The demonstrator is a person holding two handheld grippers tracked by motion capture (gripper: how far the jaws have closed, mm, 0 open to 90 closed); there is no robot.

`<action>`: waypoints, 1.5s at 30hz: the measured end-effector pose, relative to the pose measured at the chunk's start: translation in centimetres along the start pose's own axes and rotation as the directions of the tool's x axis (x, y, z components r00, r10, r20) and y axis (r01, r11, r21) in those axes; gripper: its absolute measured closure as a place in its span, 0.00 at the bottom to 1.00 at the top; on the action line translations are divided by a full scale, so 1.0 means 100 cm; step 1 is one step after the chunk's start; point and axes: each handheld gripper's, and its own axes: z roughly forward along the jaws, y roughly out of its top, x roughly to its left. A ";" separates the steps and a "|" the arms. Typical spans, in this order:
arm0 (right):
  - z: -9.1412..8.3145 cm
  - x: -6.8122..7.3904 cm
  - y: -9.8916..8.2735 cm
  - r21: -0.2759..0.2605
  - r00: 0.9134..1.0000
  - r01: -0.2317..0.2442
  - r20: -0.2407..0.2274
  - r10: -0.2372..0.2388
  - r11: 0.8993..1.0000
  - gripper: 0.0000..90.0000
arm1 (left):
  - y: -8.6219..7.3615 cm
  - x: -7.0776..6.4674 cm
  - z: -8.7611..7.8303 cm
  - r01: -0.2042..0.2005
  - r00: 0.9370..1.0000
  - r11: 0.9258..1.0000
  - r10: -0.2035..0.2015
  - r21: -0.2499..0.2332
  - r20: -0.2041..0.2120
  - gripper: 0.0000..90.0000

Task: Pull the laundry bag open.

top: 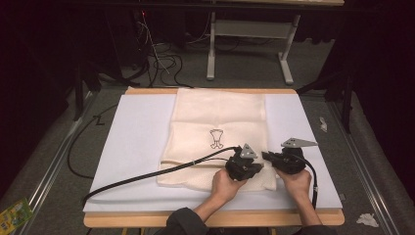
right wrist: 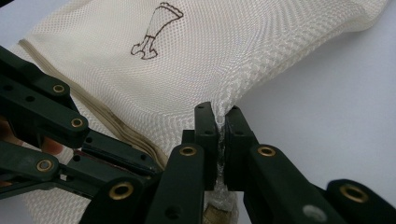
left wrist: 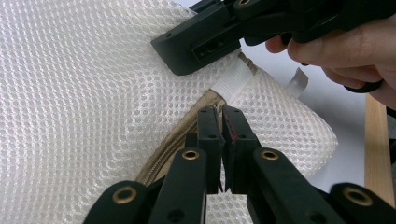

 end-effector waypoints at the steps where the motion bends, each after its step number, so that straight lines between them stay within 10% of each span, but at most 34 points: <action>1: 0.000 0.000 0.000 0.003 1.000 0.002 0.003 -0.002 1.000 0.98 | 0.000 0.000 0.000 -0.001 1.000 1.000 0.001 0.002 -0.002 0.97; 45: -0.002 -0.001 0.001 -0.006 1.000 0.021 0.008 -0.021 1.000 0.98 | -0.003 0.008 -0.020 -0.017 0.998 1.000 0.018 0.016 -0.068 0.97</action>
